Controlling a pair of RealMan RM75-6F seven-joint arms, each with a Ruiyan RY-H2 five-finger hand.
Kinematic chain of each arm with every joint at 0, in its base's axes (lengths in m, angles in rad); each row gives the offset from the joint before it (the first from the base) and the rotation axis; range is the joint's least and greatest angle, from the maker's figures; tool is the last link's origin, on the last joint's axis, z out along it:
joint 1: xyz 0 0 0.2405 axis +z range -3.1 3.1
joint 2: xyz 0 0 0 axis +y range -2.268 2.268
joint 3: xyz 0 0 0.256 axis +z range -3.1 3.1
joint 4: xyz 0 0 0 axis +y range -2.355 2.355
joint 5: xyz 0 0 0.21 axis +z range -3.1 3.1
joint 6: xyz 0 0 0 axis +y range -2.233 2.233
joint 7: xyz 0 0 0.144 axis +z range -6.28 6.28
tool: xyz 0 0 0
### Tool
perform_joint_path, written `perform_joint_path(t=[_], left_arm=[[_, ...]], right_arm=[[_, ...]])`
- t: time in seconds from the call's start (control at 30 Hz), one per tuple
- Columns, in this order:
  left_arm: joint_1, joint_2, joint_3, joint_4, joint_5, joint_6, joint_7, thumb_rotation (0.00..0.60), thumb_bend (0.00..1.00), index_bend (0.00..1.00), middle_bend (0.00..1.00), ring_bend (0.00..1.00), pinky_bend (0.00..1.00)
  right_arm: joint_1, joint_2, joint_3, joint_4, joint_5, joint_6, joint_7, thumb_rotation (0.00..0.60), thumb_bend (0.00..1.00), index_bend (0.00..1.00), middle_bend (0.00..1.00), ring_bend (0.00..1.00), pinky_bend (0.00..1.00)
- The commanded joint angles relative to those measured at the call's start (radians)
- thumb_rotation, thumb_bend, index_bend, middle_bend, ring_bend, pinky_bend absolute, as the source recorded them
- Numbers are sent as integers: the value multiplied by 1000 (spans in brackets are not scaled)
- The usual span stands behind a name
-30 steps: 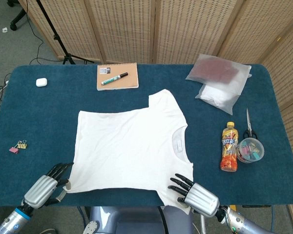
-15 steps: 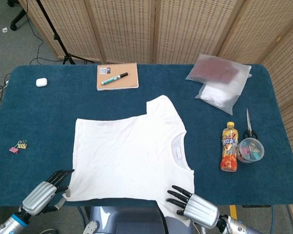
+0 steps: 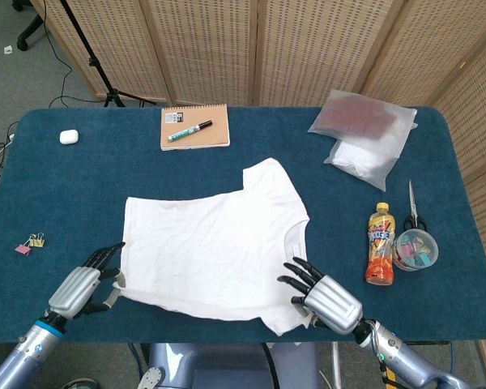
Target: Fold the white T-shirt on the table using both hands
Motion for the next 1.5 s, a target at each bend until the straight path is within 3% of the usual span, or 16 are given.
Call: perform_joint_path(t=[0.03,0.17,0.3,0.53,0.73,1.0,1.3,1.47,1.5], left_arm=[[-75,5,-130,-100,-228,-110,154,600,594,756,0,0,0],[-137,-28,-215,-117,-430,-161,282,600,595,757,0,0,0],[-188,-61,-265,-109,-576,-174,382,600,595,761,0,0,0],[-292,-155,-336,-21,-812,-177,529,600,594,763,0,0,0],[-364,-238,-382,109,-939,-202,568,600,595,764,0,0,0],[-390,-299,-416,245,-1011,-182,574,600,639,766,0,0,0],[-420,-358,-414,333,-1105,-198,637,600,635,766,0,0,0],[-428,-411,-416,387,-1091,-142,653,600,626,765,0,0,0],[-429,-418,-416,395,-1090,-134,657,600,608,722,0,0,0]], right_arm=[[69,35,125,-82,158,-114,-1,600,852,698,213,0,23],[128,43,233,-102,313,-213,-32,600,852,698,213,0,23],[181,31,312,-81,439,-291,-48,600,852,698,213,0,23],[295,-50,411,79,637,-434,-90,600,852,698,213,0,25],[383,-147,449,274,753,-543,-89,600,852,698,213,0,25],[466,-221,485,492,821,-640,-46,600,852,698,214,0,25],[493,-283,467,639,817,-695,12,600,852,698,214,0,25],[502,-314,460,697,806,-708,39,600,852,698,214,0,25],[503,-318,459,704,804,-710,42,600,852,698,214,0,25]])
